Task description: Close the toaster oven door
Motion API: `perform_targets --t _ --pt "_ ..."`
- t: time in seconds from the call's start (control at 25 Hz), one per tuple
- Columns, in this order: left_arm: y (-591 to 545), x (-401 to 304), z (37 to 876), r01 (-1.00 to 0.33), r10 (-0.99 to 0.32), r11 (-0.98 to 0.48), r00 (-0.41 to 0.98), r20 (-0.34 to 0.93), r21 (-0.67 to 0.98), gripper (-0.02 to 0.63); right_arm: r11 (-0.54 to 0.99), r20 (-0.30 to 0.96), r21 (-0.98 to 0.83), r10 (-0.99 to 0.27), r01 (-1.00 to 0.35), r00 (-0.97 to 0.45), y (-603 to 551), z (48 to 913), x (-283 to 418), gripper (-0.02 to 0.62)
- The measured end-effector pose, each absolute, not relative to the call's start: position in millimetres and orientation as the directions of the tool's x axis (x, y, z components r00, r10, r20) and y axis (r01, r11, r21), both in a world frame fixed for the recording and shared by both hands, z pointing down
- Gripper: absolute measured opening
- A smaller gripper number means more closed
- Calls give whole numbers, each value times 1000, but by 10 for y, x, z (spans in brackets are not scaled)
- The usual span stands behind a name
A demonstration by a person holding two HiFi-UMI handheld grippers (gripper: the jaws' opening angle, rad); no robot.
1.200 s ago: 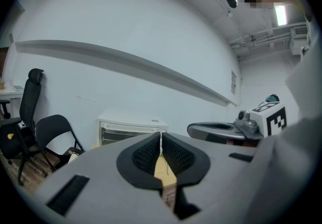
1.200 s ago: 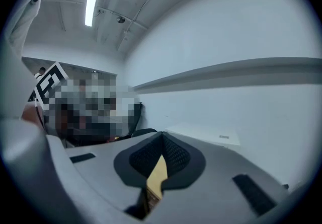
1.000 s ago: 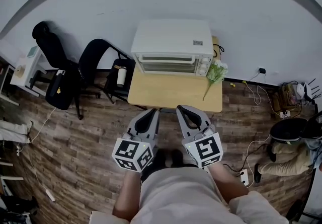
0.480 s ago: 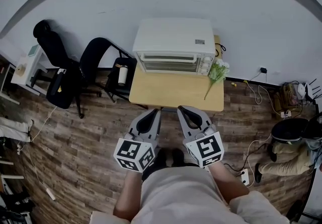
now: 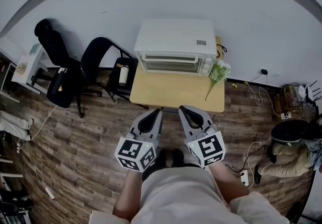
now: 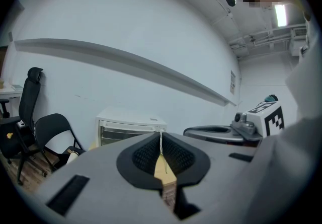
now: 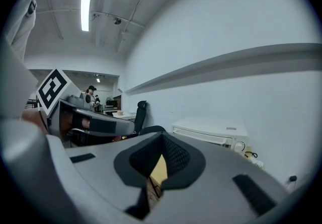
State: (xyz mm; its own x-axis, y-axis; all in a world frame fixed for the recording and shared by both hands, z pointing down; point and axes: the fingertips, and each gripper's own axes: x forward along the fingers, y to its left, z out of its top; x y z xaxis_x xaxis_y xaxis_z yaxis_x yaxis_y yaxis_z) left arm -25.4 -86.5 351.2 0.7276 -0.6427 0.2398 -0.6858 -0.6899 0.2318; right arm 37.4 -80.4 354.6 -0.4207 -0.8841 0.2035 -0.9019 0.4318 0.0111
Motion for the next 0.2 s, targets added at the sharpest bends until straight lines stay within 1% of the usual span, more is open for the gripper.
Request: perform_targets --t 0.2 --pt "-895 -266 3514 -692 -649 -685 722 241 229 14 436 198 8 -883 -900 -426 -826 3532 366 -3"
